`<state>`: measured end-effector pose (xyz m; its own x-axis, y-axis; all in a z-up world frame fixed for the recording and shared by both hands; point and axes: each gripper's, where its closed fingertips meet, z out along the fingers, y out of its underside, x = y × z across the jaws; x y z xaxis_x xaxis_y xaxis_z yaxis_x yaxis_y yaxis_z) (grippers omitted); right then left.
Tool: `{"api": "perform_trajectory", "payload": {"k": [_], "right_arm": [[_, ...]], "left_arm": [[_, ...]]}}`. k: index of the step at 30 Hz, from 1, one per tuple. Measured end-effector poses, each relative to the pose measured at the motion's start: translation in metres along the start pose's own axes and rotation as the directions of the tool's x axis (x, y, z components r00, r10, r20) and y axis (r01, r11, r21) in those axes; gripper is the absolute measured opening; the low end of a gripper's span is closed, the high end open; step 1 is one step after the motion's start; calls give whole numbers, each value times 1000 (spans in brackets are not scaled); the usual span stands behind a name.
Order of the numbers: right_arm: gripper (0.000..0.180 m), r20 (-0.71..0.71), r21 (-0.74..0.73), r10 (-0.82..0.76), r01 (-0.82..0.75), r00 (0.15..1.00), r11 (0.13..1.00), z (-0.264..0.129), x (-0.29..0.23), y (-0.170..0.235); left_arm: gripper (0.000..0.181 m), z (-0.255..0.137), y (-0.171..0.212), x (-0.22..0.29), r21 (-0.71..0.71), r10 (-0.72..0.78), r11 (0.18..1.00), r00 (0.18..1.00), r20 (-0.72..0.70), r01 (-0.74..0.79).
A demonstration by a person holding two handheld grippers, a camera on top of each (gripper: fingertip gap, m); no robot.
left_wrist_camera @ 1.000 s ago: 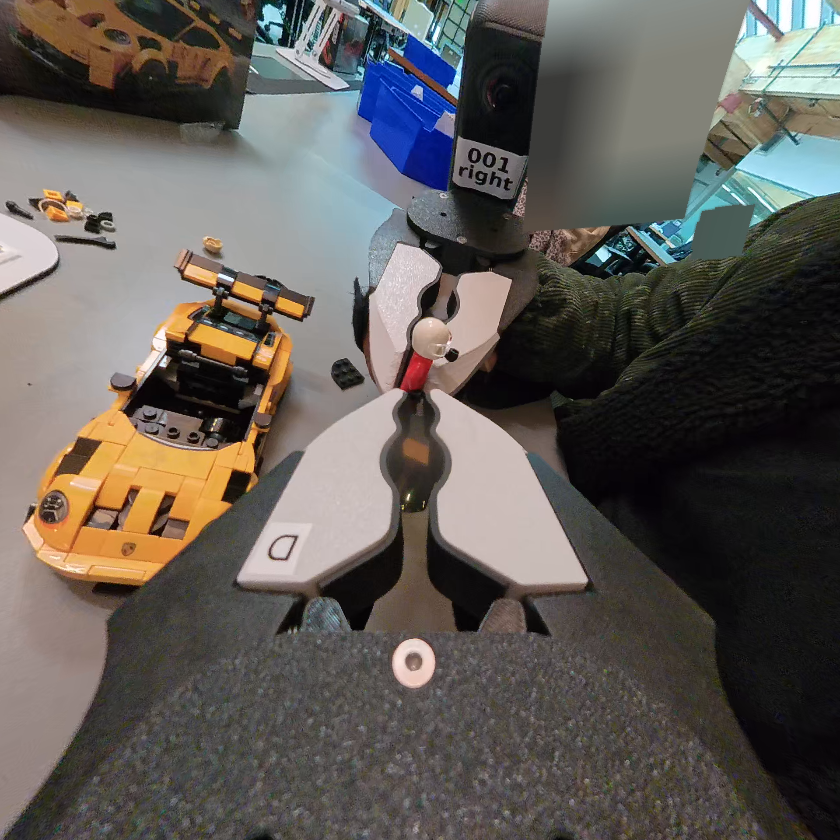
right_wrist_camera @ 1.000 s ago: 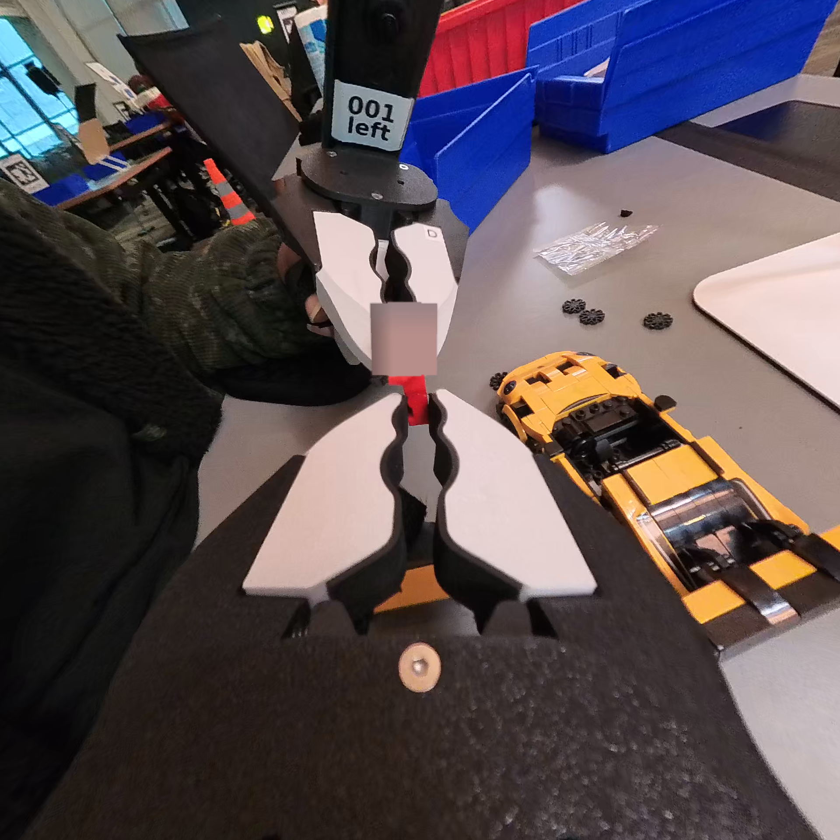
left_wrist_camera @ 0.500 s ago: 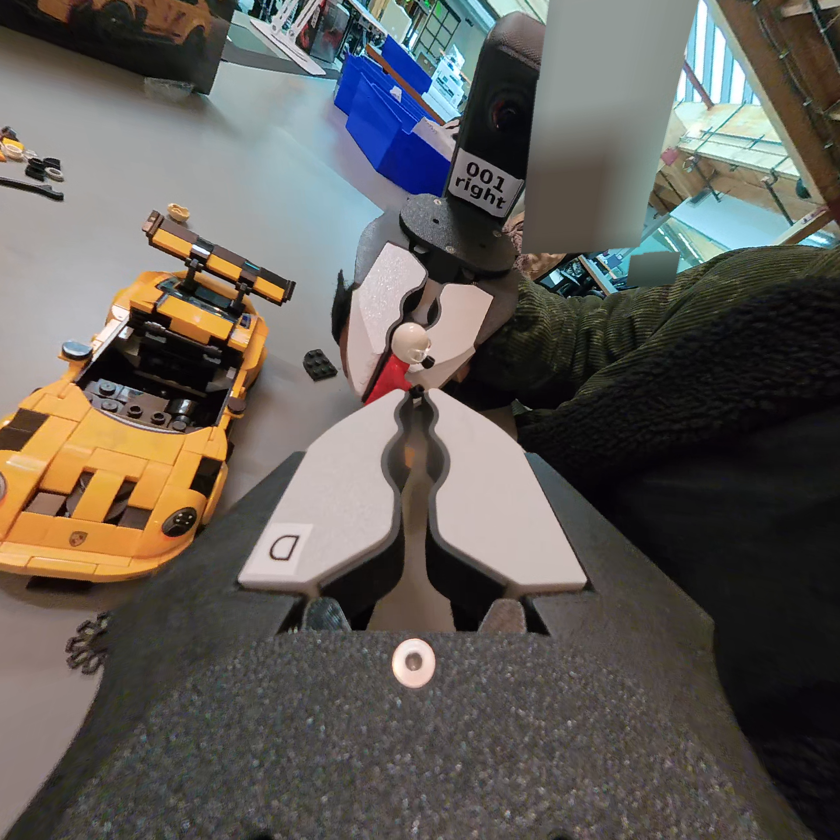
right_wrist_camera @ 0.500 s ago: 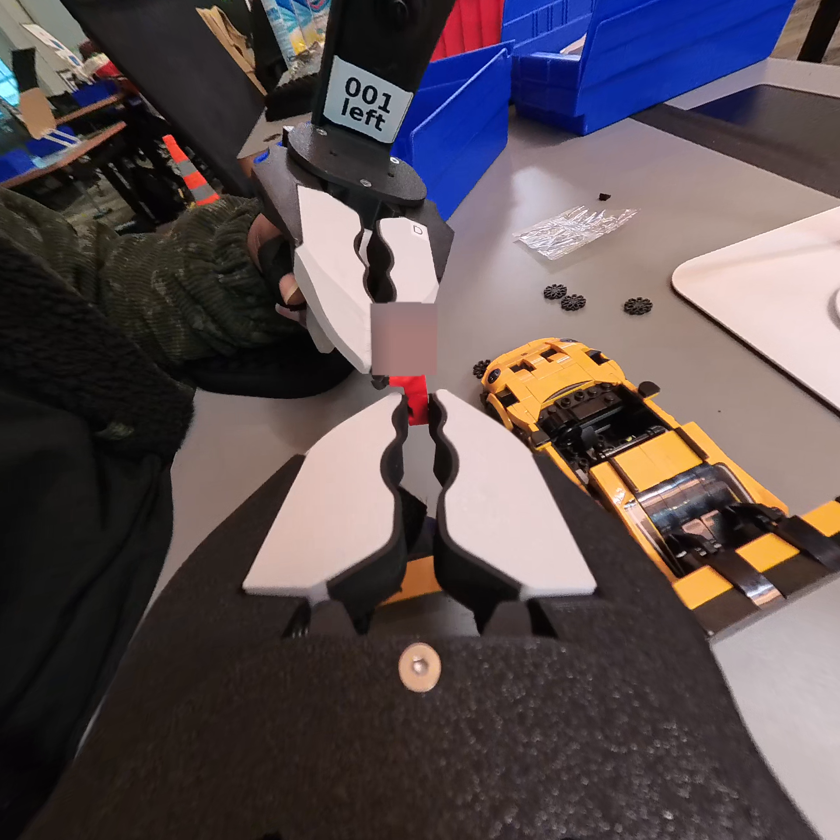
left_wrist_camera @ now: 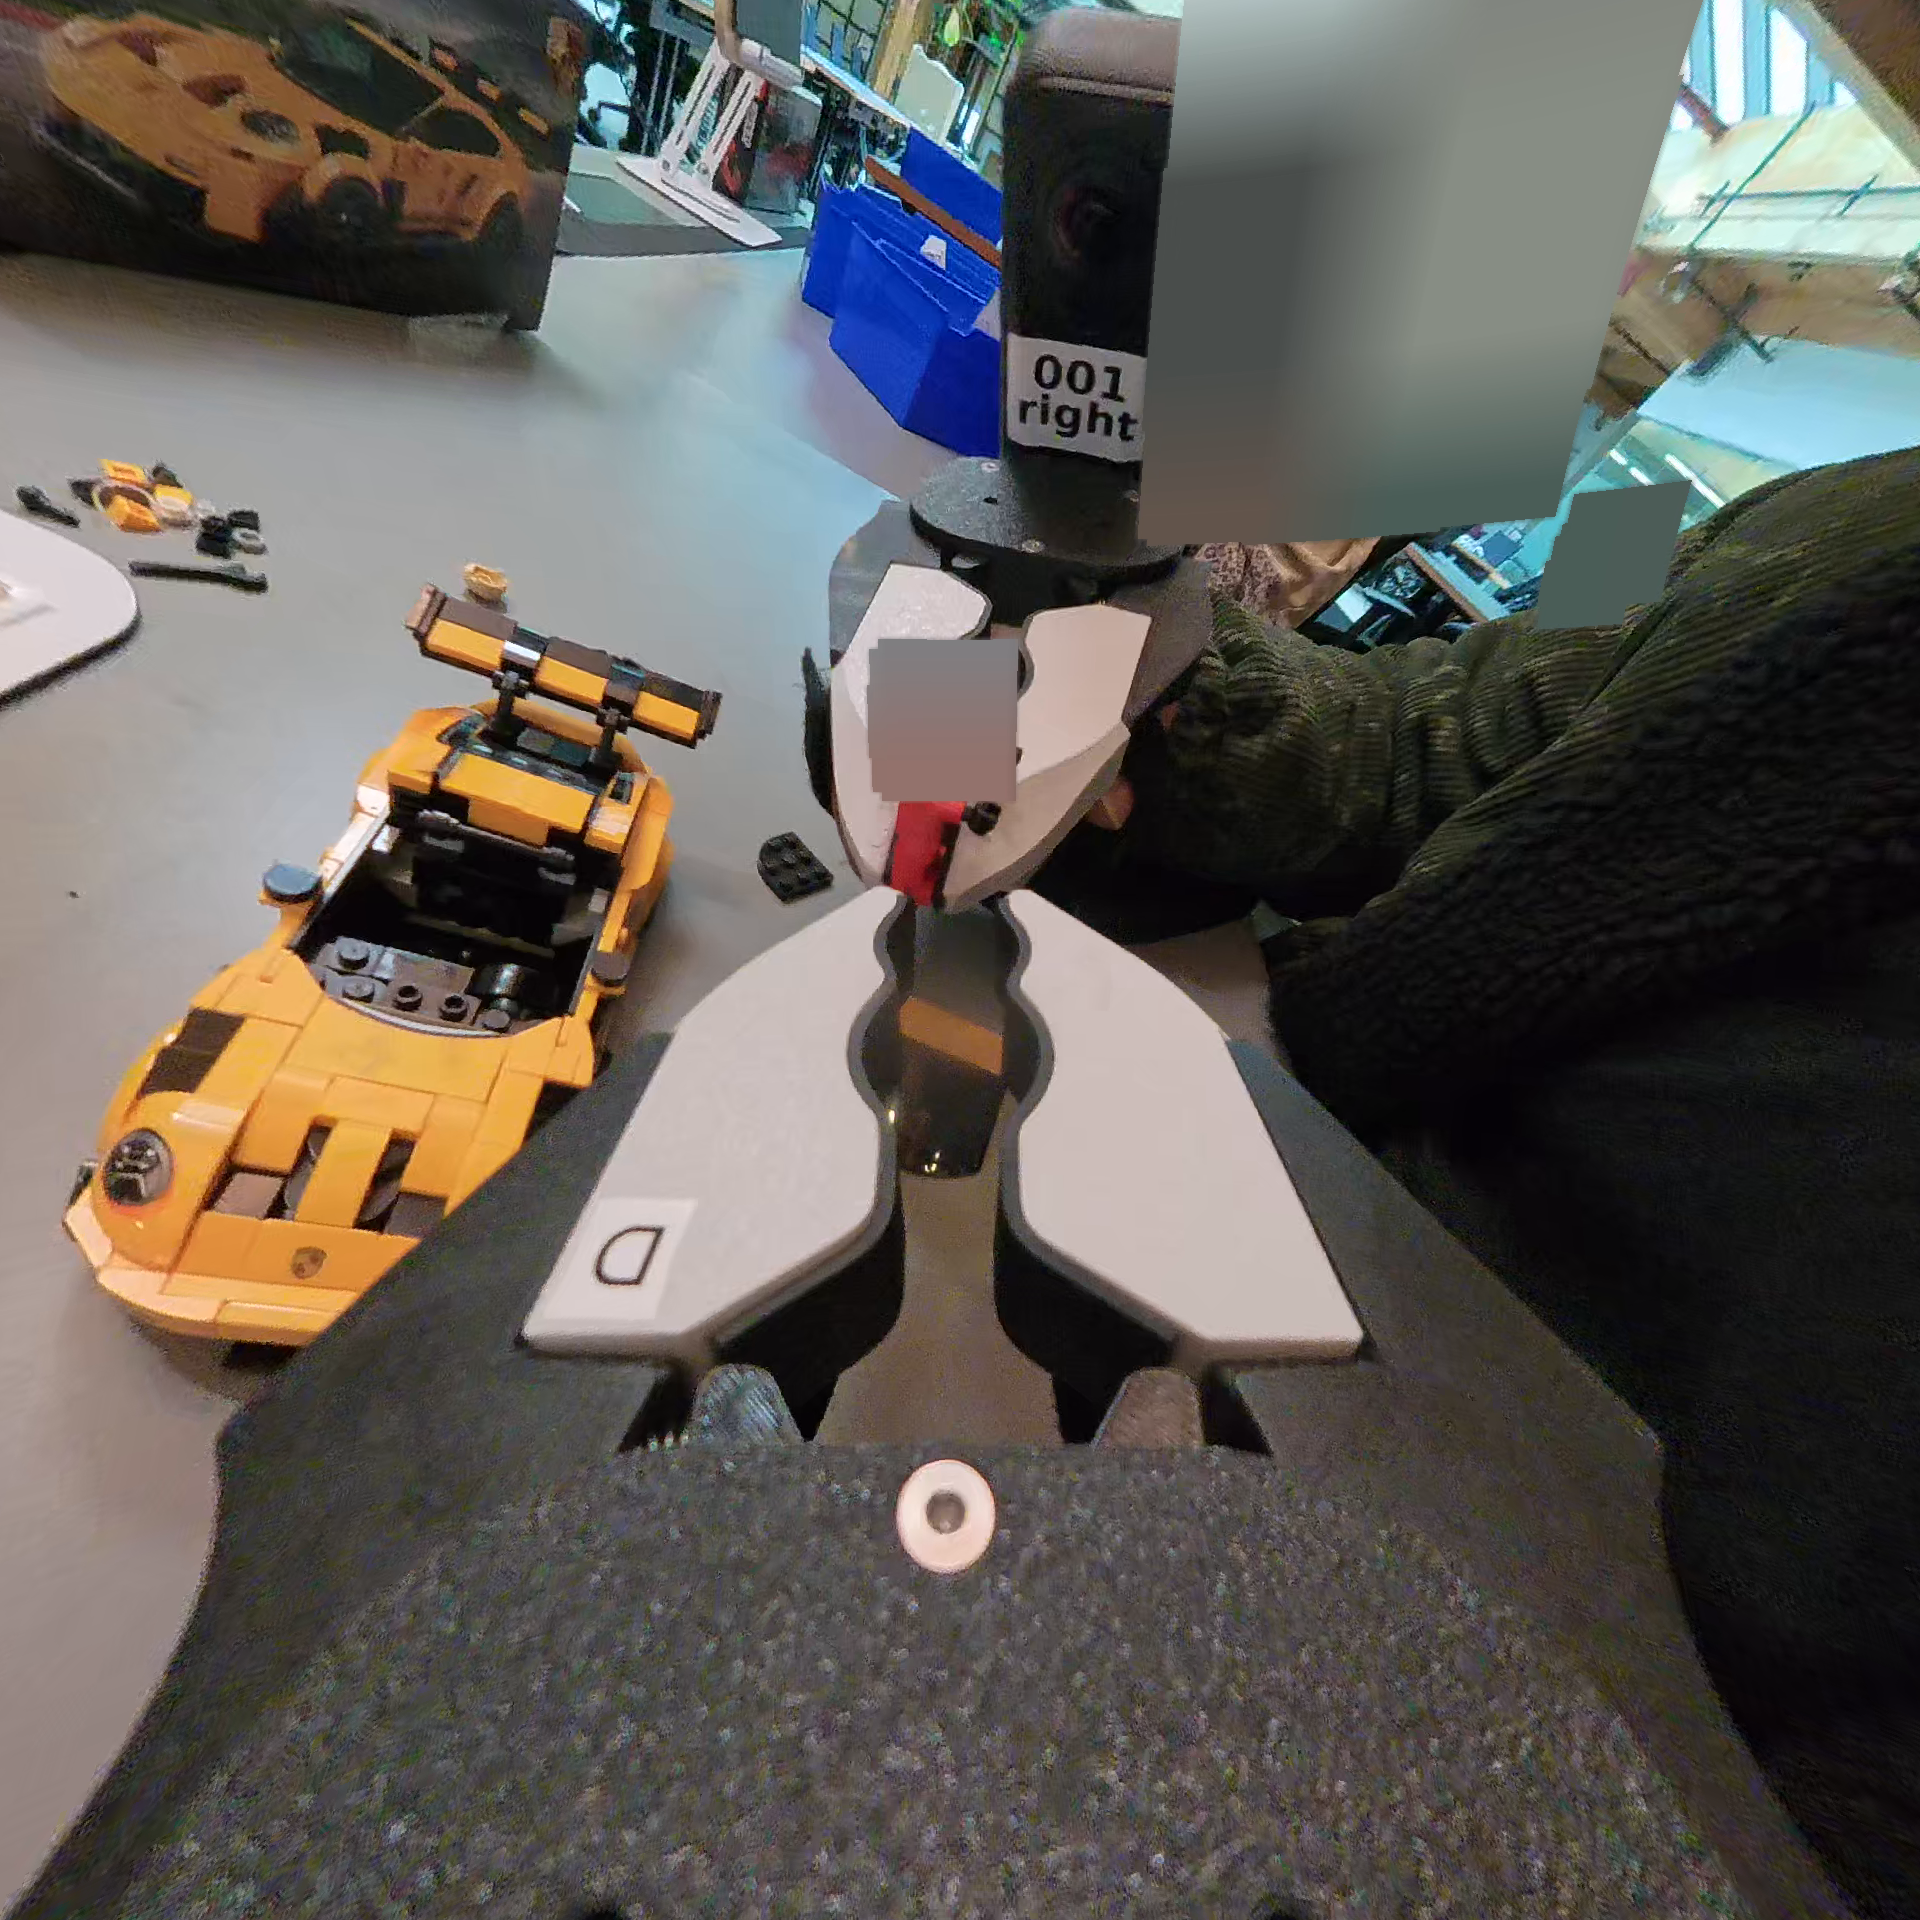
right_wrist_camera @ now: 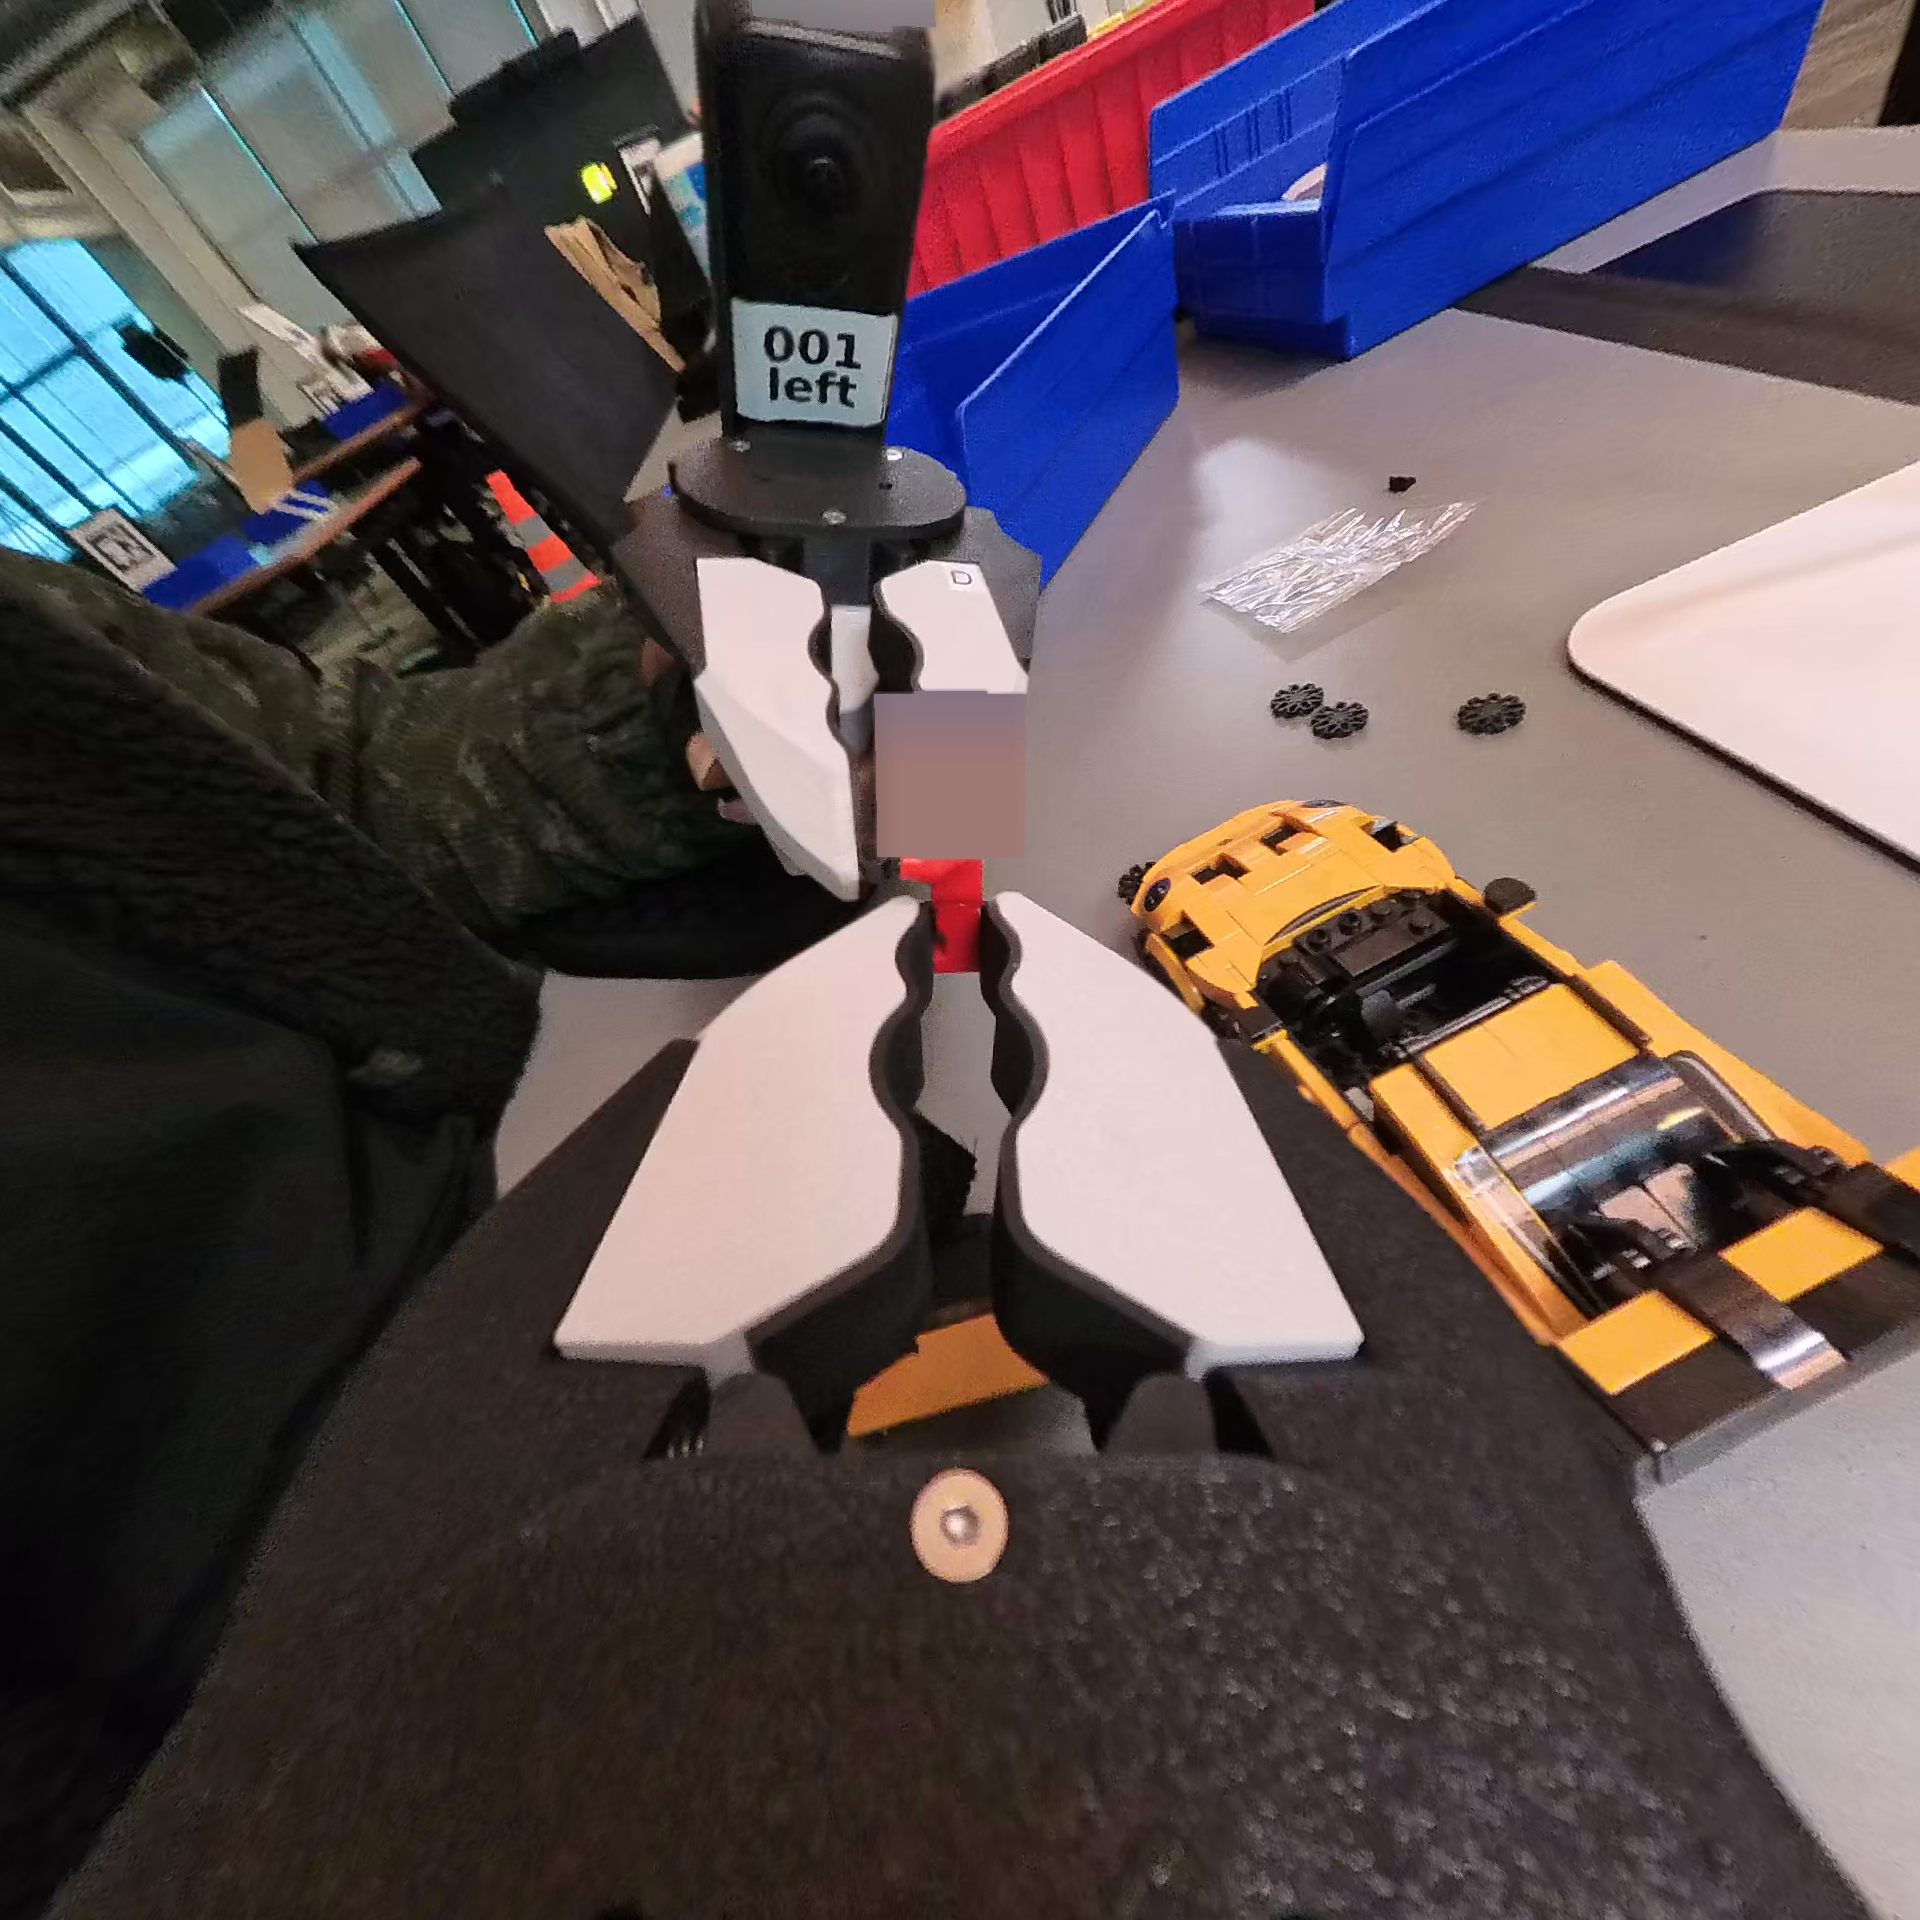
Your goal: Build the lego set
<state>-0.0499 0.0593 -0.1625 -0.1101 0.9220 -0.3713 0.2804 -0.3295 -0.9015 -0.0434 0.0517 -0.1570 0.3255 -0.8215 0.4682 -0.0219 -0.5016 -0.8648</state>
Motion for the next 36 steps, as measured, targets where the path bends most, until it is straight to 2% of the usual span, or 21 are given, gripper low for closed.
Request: {"api": "perform_trajectory", "payload": {"k": [8, 21, 25, 26, 36], "right_arm": [[8, 46, -38, 38, -36, 998, 999, 4, -7, 7], [8, 62, -59, 84, -80, 995, 995, 6, -8, 11], [9, 75, -55, 69, -65, 995, 996, 6, -10, 11], [8, 79, -51, 61, -57, 995, 997, 6, -12, 10], [8, 60, -32, -2, 4, 998, 999, 6, -15, 7]], "left_arm": [[10, 3, -3, -5, 10, 128, 992, 988, 87, -129], [14, 6, -1, 0, 15, 89, 996, 995, 34, -90], [13, 5, 0, 1, 13, 79, 997, 997, 8, -79], [8, 5, 0, 2, 14, 75, 997, 997, -1, -75], [8, 6, -3, 7, 55, 87, 995, 996, -34, -85]]}}
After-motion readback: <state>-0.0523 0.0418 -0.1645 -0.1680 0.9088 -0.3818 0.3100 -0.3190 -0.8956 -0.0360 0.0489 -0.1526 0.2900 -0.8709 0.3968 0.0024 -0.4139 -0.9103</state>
